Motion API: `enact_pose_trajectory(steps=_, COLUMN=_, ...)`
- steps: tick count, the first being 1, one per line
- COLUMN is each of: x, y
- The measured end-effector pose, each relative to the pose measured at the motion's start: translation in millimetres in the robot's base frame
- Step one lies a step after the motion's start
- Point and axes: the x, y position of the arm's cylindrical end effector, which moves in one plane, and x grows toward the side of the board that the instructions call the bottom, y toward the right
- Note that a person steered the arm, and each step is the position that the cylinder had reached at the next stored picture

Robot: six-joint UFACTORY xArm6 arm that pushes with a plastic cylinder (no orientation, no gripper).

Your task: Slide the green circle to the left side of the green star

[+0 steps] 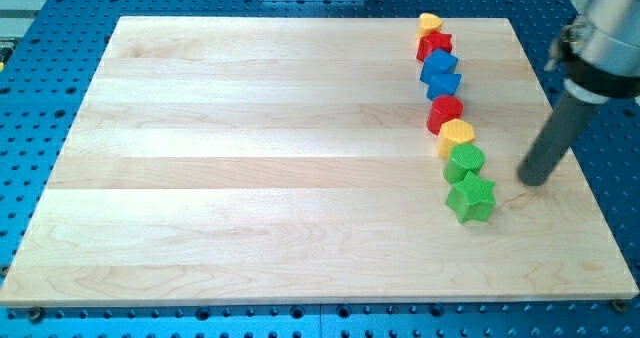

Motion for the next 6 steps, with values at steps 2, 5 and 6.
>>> enact_pose_trajectory(steps=2, x=-21, y=-89)
enact_pose_trajectory(steps=5, x=1, y=-157)
enact_pose_trajectory(steps=6, x=-1, y=-111)
